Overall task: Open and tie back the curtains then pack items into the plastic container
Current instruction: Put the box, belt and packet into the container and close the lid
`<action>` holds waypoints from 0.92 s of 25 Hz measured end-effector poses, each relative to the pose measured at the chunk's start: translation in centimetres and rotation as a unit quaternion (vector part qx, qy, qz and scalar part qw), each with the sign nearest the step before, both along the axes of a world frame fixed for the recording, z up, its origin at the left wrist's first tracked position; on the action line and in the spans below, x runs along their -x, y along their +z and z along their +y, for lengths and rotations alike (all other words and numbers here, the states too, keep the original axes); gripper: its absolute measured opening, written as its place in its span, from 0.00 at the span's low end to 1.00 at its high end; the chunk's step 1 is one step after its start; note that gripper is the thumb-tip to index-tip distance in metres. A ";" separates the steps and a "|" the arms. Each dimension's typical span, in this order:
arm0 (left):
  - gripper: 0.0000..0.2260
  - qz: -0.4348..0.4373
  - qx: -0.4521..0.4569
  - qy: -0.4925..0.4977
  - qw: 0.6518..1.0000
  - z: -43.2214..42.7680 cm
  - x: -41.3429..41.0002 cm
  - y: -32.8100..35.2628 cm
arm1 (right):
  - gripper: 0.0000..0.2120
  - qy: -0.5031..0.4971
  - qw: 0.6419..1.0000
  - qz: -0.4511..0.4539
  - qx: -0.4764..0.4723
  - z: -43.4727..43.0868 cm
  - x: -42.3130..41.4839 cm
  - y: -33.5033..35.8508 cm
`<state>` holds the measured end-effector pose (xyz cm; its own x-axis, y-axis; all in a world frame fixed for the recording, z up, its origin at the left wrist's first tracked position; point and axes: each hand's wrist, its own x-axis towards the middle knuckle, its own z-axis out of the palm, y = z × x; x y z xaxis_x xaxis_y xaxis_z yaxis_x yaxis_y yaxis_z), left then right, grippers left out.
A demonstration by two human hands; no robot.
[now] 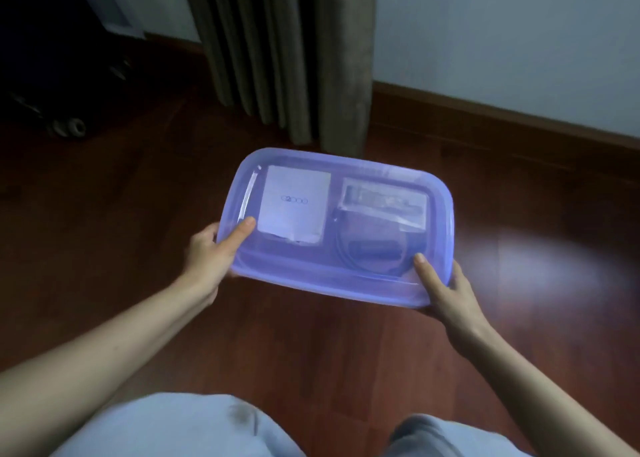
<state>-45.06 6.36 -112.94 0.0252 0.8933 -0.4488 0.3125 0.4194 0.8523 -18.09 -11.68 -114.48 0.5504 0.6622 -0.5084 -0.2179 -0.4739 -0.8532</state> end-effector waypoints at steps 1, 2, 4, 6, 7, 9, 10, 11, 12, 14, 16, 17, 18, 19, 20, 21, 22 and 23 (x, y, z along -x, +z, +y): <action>0.21 -0.004 0.001 0.017 1.000 1.2 1.6 1.2 | 0.27 0.014 1.000 0.003 -0.006 2.2 0.8 1.0; 0.19 -0.008 0.001 0.032 0.999 2.3 3.1 2.3 | 0.26 0.030 0.999 0.006 -0.009 4.2 1.7 2.0; 0.14 -0.017 0.004 0.069 0.997 4.6 6.4 4.5 | 0.27 0.065 0.998 0.005 -0.009 8.4 4.1 4.3; 0.14 -0.020 0.007 0.098 0.995 6.5 9.9 7.2 | 0.31 0.090 0.996 0.004 -0.001 12.3 6.9 6.6; 0.14 -0.025 0.004 0.110 0.994 7.4 11.4 8.5 | 0.32 0.109 0.994 0.008 -0.005 14.1 8.1 7.6; 0.15 -0.029 -0.011 0.139 0.990 8.9 14.3 10.4 | 0.32 0.143 0.990 0.005 -0.007 17.6 10.3 9.3; 0.15 -0.032 -0.020 0.153 0.987 9.9 15.6 10.9 | 0.32 0.153 0.988 -0.003 -0.006 19.2 11.3 10.0; 0.15 -0.036 -0.027 0.163 0.986 10.5 16.6 11.3 | 0.32 0.158 0.987 -0.013 -0.007 20.5 12.1 10.3; 0.15 -0.045 -0.033 0.174 0.983 11.1 17.2 11.4 | 0.32 0.159 0.987 -0.022 -0.012 21.7 12.8 10.4; 0.14 -0.083 -0.043 0.215 0.972 12.0 17.6 11.3 | 0.28 0.153 0.988 -0.020 -0.020 24.3 14.2 9.7; 0.19 -0.138 0.009 0.271 0.953 12.4 16.7 10.3 | 0.26 0.141 0.990 -0.004 -0.019 26.5 15.7 8.3; 0.25 -0.175 0.060 0.296 0.937 12.6 15.8 9.6 | 0.27 0.145 0.989 -0.008 -0.015 27.4 16.4 7.3; 0.29 -0.203 0.108 0.303 0.925 12.8 14.8 8.7 | 0.29 0.154 0.988 -0.019 -0.006 28.4 17.2 6.2; 0.31 -0.221 0.141 0.299 0.917 13.2 13.7 7.8 | 0.30 0.164 0.986 -0.031 0.005 29.3 17.7 5.2; 0.31 -0.235 0.158 0.297 0.912 13.9 12.7 7.0 | 0.31 0.173 0.984 -0.039 0.016 30.2 18.2 4.4; 0.29 -0.248 0.159 0.303 0.906 14.9 11.9 6.1 | 0.32 0.182 0.982 -0.040 0.022 31.2 18.5 3.5; 0.26 -0.253 0.153 0.316 0.902 16.2 11.3 5.1 | 0.31 0.185 0.982 -0.040 0.024 32.2 18.6 2.9; 0.24 -0.255 0.145 0.329 0.898 17.3 11.0 4.1 | 0.30 0.184 0.982 -0.036 0.027 33.3 18.7 2.3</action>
<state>-56.01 23.67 -108.84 -0.1982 0.6377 -0.7444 -0.4837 0.5969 0.6401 -36.75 21.58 -112.17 0.3139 0.7960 -0.5174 0.0362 -0.5546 -0.8313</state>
